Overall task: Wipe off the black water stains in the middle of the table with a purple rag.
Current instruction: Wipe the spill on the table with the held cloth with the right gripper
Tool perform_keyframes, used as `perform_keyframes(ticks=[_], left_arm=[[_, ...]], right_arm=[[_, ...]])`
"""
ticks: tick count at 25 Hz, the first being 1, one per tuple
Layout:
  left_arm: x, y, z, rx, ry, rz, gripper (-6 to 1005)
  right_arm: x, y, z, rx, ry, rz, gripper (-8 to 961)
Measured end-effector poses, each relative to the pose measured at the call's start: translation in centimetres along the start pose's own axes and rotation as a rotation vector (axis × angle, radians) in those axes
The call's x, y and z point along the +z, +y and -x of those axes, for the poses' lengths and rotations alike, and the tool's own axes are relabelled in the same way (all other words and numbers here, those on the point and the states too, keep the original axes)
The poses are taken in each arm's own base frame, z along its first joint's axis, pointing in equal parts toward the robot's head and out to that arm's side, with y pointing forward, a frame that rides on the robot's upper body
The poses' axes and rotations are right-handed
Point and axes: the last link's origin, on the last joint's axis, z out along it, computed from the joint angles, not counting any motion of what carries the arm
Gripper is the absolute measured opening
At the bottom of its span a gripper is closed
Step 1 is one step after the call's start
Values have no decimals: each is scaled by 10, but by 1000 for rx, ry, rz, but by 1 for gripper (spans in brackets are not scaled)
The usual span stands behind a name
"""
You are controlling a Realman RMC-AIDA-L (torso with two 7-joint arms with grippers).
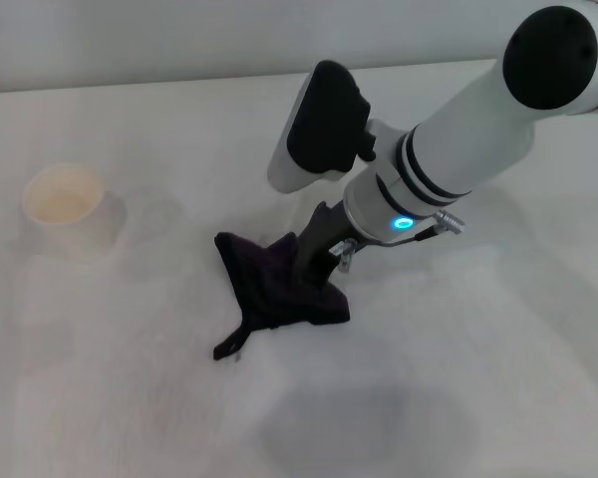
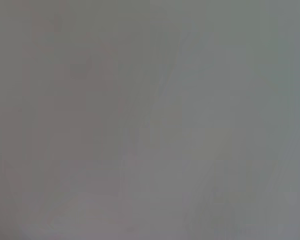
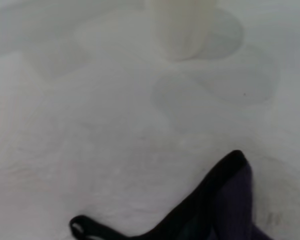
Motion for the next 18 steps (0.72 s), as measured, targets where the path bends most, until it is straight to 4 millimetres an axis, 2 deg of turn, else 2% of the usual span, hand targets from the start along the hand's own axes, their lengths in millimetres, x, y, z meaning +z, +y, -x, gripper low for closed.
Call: perform_keyframes(ticks=[18], left_arm=[[4, 2, -2, 1, 6, 8, 880]], right_arm=[[6, 51, 13, -111, 12, 228, 105]])
